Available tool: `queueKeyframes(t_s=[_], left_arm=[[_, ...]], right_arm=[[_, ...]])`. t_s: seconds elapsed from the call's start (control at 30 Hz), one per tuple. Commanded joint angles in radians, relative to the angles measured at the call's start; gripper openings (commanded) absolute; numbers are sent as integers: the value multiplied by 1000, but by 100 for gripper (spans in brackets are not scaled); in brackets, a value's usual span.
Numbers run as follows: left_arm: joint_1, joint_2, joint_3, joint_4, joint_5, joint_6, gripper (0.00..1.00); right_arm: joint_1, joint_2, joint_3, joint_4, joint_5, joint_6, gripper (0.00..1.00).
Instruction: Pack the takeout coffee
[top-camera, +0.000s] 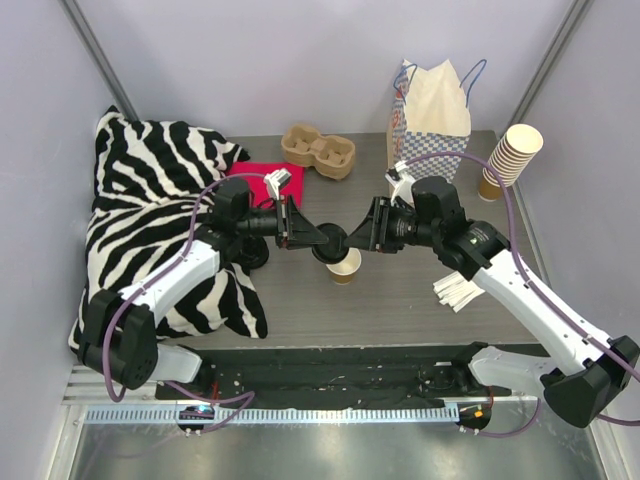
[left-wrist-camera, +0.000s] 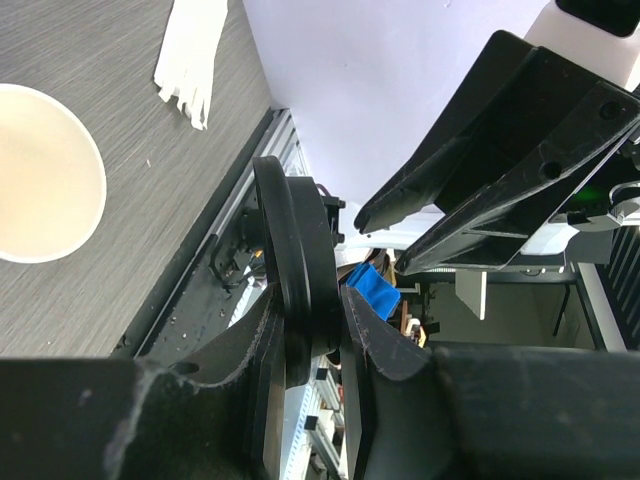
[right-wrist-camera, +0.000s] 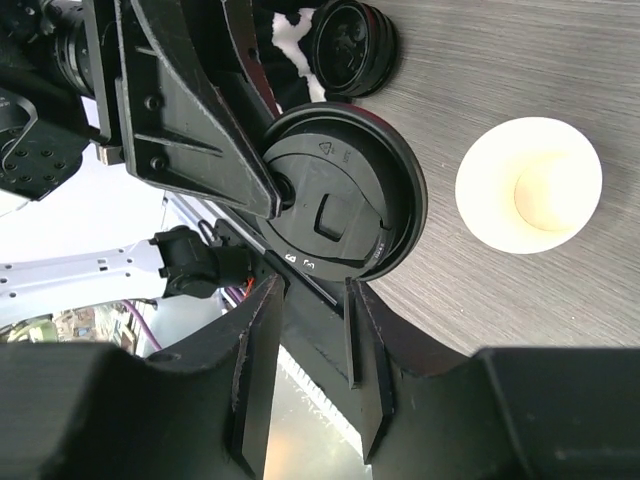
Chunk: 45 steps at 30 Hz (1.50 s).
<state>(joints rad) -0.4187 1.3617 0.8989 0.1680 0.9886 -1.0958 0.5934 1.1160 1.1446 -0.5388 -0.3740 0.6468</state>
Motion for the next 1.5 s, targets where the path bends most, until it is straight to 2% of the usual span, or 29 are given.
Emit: queueKeyframes(t_s=[0.0, 0.27, 1.07, 1.27, 1.47], left_arm=[[3, 2, 38, 56, -5, 10, 5], [1, 8, 37, 83, -2, -9, 3], [0, 5, 23, 137, -1, -49, 2], [0, 1, 20, 143, 4, -55, 2], [0, 1, 17, 145, 5, -56, 1]], right_arm=[[0, 11, 4, 40, 22, 24, 39], [-1, 25, 1, 20, 89, 24, 34], [-12, 82, -17, 92, 53, 97, 23], [-21, 93, -14, 96, 47, 103, 23], [-33, 91, -11, 94, 50, 111, 30]])
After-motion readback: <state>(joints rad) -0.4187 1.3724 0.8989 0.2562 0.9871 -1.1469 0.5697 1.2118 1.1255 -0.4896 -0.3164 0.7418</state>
